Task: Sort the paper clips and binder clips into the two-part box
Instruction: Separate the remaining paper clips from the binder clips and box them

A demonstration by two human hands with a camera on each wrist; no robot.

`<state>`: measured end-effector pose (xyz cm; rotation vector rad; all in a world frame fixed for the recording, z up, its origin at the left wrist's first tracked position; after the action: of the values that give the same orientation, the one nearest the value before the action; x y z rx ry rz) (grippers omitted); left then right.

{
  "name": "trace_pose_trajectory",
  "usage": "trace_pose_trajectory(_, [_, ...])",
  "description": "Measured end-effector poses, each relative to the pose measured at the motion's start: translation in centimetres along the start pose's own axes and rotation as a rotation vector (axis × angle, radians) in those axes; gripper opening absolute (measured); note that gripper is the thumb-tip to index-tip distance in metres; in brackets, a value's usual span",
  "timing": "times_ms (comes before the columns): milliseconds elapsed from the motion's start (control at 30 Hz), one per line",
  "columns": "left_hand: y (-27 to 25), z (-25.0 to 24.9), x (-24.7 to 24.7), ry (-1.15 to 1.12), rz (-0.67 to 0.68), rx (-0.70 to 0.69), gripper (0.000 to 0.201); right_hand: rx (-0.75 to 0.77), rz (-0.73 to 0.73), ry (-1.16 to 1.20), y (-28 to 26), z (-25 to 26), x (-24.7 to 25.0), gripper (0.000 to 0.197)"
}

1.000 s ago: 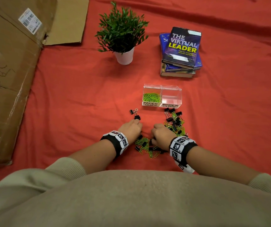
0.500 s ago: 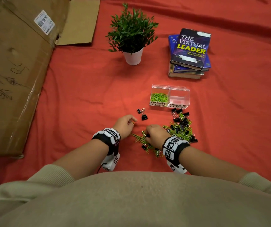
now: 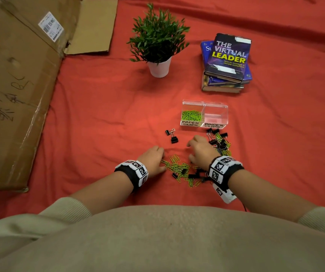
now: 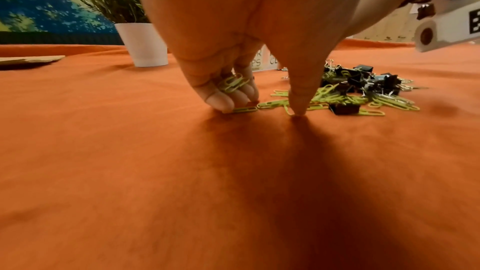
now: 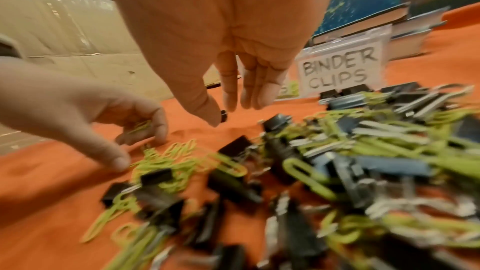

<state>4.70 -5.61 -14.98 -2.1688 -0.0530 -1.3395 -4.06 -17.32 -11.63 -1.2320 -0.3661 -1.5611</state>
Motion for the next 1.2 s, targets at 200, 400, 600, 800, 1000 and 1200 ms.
trace_pose_trajectory(200, [-0.5,-1.2,0.2,0.065,-0.033,-0.063,0.038,0.122,0.148,-0.058,-0.7,4.5,-4.8,0.049])
trace_pose_trajectory(400, [-0.5,-2.0,0.2,0.124,-0.013,-0.100,0.025,0.162,0.160,-0.089,-1.3,5.6,-6.2,0.033])
trace_pose_trajectory(600, [-0.5,-2.6,-0.3,0.229,0.028,-0.119,0.022,0.131,0.202,-0.019,-1.2,5.0,-6.3,0.025])
trace_pose_trajectory(800, [-0.3,-2.4,-0.8,0.247,0.068,-0.098,0.030,-0.171,0.169,0.378,0.1,1.0,-3.0,0.011])
trace_pose_trajectory(1000, [0.3,-1.6,-0.9,0.084,0.096,-0.064,0.023,-0.317,-0.011,0.732,3.1,-2.4,5.3,0.006])
trace_pose_trajectory(1200, [1.1,-1.3,-0.5,-0.060,0.086,-0.022,0.018,-0.254,-0.227,0.352,8.9,-3.4,11.2,0.009])
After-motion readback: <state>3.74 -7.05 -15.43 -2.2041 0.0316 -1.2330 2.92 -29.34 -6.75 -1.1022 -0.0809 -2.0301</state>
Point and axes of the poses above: each hand's wrist, its own y-axis towards the middle knuckle, its own x-axis out of the back of the hand, z = x × y, the point moved 10 cm from there along y, towards the middle knuckle, and after that the axes turned 1 degree about y, right-handed, at the moved point
